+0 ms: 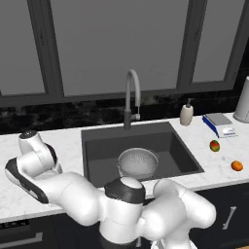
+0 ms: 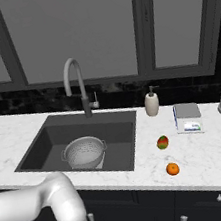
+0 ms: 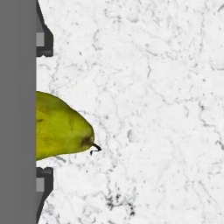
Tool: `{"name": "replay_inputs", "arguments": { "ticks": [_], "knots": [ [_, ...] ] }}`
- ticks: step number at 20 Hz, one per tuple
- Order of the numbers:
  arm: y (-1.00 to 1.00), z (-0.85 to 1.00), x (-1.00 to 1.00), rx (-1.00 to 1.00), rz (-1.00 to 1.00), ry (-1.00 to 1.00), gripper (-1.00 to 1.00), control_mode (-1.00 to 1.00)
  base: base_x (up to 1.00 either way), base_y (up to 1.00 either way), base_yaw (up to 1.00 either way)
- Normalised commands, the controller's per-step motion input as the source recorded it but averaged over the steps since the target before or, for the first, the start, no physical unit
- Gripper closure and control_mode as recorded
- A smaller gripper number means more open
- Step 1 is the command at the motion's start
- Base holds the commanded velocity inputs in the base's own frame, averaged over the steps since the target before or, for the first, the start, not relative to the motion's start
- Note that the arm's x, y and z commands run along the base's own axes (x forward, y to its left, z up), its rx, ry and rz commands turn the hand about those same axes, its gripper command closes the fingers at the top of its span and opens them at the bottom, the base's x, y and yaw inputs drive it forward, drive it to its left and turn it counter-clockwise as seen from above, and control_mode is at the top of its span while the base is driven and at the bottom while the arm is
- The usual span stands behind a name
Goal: Put the colander in the sink, put the pear, mango, tangerine in the colander, and turn on the sink faucet and pour water over the colander.
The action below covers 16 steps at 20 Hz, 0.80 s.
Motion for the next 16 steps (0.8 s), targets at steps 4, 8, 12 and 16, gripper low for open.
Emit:
{"name": "replay_inputs", "arguments": {
  "ticks": [4,8,12,16],
  "knots": [
    [-0.08,-0.18,-0.41,0.00,-0.01,0.00,-1.00,-1.00,0.00,0.00,0.00],
    [-0.38,-0.13,-0.54,0.00,0.00,0.00,-1.00,-1.00,0.00,0.00,0.00],
    [-0.57,-0.19,-0.29,0.00,-0.01,0.00,-1.00,-1.00,0.00,0.00,0.00],
    [-0.34,-0.37,0.01,0.00,0.00,-0.03,-1.00,-1.00,0.00,0.00,0.00]
  ]
}}
